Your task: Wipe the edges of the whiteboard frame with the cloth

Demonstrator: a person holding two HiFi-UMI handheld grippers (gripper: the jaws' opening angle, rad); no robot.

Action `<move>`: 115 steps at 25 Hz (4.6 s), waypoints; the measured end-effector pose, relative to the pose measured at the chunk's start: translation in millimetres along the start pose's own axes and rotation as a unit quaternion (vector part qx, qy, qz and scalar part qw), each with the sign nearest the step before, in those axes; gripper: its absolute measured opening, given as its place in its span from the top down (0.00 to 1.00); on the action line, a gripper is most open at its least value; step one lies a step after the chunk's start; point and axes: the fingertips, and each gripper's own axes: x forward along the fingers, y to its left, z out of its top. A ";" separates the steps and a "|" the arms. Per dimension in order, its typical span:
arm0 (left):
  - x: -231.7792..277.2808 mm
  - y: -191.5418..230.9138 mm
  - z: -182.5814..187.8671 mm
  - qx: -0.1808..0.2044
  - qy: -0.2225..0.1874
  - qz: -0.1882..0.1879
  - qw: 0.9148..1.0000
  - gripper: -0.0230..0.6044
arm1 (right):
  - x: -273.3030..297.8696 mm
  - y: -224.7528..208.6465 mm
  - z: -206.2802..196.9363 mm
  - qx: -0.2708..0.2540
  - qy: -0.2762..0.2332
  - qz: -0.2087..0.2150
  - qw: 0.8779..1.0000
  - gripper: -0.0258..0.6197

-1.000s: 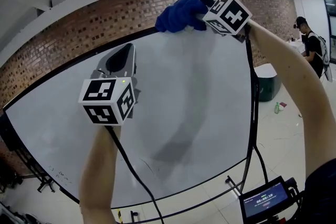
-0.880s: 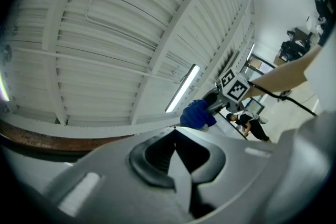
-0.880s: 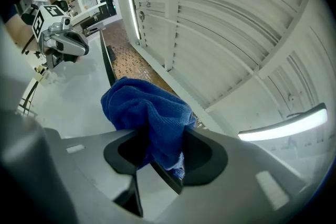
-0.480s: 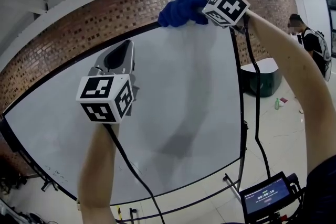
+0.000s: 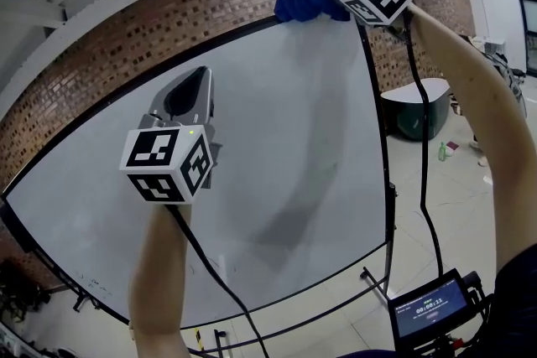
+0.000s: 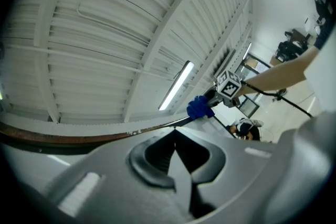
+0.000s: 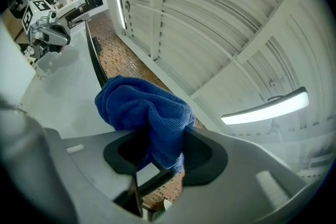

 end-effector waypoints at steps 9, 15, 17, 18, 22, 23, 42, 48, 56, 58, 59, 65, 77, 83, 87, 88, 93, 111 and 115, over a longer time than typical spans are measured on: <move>10.1 -37.4 -21.3 -0.035 -0.022 -0.047 0.998 0.96 | -18.7 -66.1 -72.7 0.080 0.049 -0.106 0.990 0.68; 12.8 -61.4 -32.9 -0.039 -0.012 -0.069 0.997 0.96 | -27.3 -48.2 -87.9 0.240 -0.030 -0.047 0.969 0.68; 7.6 -66.6 -25.3 -0.038 -0.019 -0.075 0.996 0.96 | -29.9 -33.4 -78.2 0.275 -0.068 -0.016 0.959 0.68; 4.9 -68.4 -20.3 -0.037 -0.022 -0.076 0.996 0.96 | -30.6 -25.2 -73.5 0.289 -0.085 0.000 0.954 0.68; 9.5 -94.1 -8.7 -0.025 -0.012 -0.073 0.997 0.96 | -30.8 1.6 -83.3 0.340 -0.147 0.056 0.927 0.68; 19.6 -108.1 -8.3 -0.017 -0.008 -0.073 0.997 0.96 | -30.2 0.8 -95.3 0.350 -0.160 0.066 0.921 0.68; 51.0 -178.7 -29.2 0.008 0.054 -0.095 0.994 0.96 | -31.6 60.6 -146.3 0.457 -0.222 0.179 0.843 0.68; 52.7 -188.3 -41.2 -0.002 0.068 -0.106 0.992 0.96 | -33.6 83.8 -159.3 0.464 -0.224 0.187 0.837 0.68; 62.0 -213.3 -76.8 -0.015 0.102 -0.130 0.986 0.96 | -37.6 118.1 -184.8 0.476 -0.215 0.185 0.832 0.68; 63.3 -217.6 -92.3 -0.020 0.109 -0.140 0.984 0.96 | -40.1 128.7 -191.1 0.465 -0.210 0.179 0.841 0.68; 63.4 -219.3 -100.2 -0.024 0.113 -0.144 0.983 0.96 | -41.6 134.6 -194.7 0.458 -0.207 0.176 0.847 0.68; 60.7 -229.9 -130.8 -0.043 0.141 -0.153 0.977 0.96 | -48.7 163.5 -208.4 0.458 -0.204 0.171 0.848 0.68; 52.0 -246.7 -152.7 -0.055 0.165 -0.166 0.971 0.96 | -62.6 197.6 -226.6 0.479 -0.200 0.179 0.836 0.68; 49.3 -258.0 -168.7 -0.077 0.178 -0.175 0.965 0.96 | -66.6 219.6 -240.7 0.485 -0.179 0.191 0.834 0.68; 46.2 -273.4 -182.9 -0.092 0.183 -0.184 0.961 0.96 | -70.8 235.9 -255.8 0.485 -0.164 0.197 0.836 0.68; 44.9 -277.7 -186.1 -0.095 0.184 -0.186 0.961 0.96 | -72.1 239.7 -259.4 0.484 -0.163 0.199 0.836 0.68; 39.8 -300.1 -199.6 -0.105 0.200 -0.189 0.956 0.96 | -78.2 247.4 -276.5 0.486 -0.160 0.208 0.834 0.68; 21.6 -381.0 -258.5 -0.139 0.256 -0.216 0.932 0.96 | -104.1 295.2 -353.5 0.516 -0.140 0.250 0.807 0.68; 15.4 -395.0 -273.6 -0.144 0.265 -0.223 0.927 0.96 | -110.0 310.6 -364.9 0.519 -0.128 0.256 0.805 0.68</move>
